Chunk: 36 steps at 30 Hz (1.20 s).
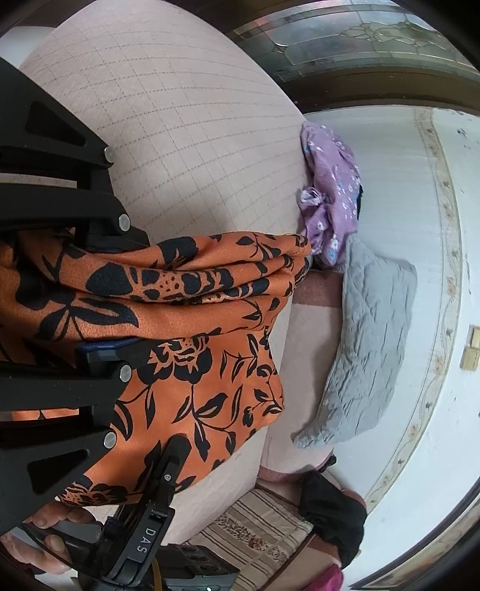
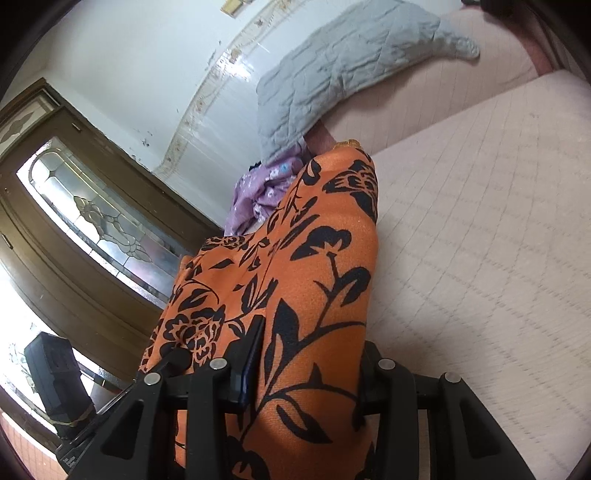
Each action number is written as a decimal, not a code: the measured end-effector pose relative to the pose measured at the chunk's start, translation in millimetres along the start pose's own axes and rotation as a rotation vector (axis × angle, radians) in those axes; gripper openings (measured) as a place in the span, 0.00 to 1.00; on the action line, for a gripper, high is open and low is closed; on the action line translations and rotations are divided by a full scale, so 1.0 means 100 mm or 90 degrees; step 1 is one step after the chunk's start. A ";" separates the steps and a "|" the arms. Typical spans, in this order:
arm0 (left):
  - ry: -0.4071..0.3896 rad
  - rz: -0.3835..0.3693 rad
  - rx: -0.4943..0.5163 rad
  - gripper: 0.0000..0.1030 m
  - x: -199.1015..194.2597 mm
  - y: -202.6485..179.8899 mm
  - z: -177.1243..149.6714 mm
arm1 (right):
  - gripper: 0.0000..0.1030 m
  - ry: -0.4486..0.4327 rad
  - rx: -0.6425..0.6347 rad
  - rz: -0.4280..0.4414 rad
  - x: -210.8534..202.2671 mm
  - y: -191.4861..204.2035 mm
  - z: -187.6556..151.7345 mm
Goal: Fold small clothes
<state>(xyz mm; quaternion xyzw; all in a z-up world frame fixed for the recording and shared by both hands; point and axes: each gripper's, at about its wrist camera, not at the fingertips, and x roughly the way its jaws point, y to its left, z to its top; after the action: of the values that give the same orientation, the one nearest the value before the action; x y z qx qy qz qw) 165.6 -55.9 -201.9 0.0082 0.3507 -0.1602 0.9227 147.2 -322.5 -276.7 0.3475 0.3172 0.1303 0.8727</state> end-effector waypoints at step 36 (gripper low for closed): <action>0.048 0.109 0.075 0.49 0.41 -0.33 -0.35 | 0.59 -0.051 0.042 -0.181 -0.43 -0.62 0.14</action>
<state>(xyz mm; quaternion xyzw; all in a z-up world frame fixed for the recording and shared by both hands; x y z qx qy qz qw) 161.8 -94.5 -252.2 0.0982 0.3731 -0.1007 0.9171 123.3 -394.2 -292.0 0.3327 0.3325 -0.0194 0.8823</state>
